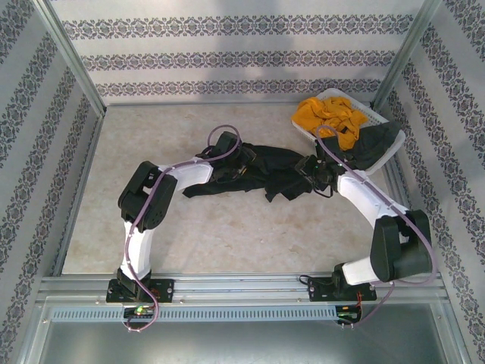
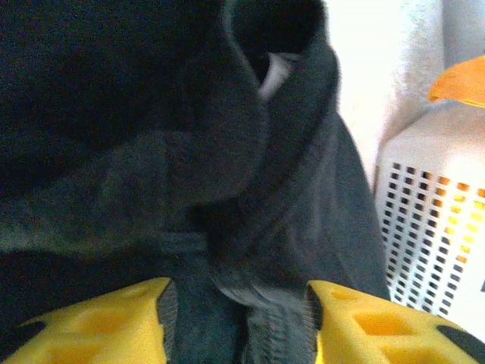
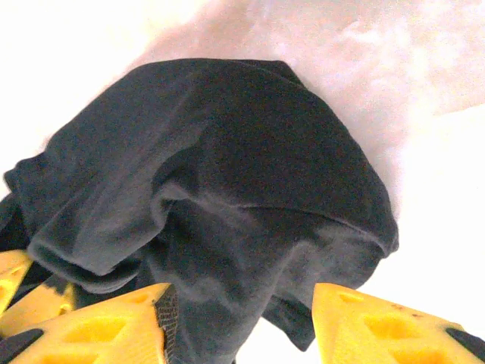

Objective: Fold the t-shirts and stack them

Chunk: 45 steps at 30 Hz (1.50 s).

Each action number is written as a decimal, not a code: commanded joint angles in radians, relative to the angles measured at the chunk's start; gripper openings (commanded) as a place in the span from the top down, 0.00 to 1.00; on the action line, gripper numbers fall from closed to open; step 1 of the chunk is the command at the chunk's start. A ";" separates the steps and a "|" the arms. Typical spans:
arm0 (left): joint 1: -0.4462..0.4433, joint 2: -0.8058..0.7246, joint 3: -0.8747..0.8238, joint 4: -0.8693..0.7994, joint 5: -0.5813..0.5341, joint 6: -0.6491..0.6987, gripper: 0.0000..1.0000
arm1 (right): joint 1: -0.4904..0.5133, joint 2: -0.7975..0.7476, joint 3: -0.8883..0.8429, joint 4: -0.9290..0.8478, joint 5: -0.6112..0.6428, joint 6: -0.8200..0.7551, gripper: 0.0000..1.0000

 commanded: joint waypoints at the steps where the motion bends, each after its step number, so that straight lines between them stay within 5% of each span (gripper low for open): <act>1: -0.002 0.032 0.046 0.022 -0.010 -0.047 0.53 | -0.012 -0.045 -0.018 -0.027 -0.003 0.001 0.49; 4: -0.002 0.053 0.058 0.050 -0.011 -0.048 0.59 | -0.027 -0.068 -0.033 -0.029 -0.012 0.002 0.49; 12: -0.002 -0.014 0.049 0.060 -0.060 -0.006 1.00 | -0.057 -0.087 -0.049 -0.042 -0.015 -0.011 0.50; 25: 0.070 -0.390 -0.076 -0.155 -0.072 0.129 1.00 | -0.037 0.031 -0.005 -0.039 -0.060 -0.033 0.48; 45: 0.193 -0.752 -0.181 -0.587 -0.007 0.330 1.00 | 0.152 0.273 0.146 0.022 -0.102 -0.047 0.48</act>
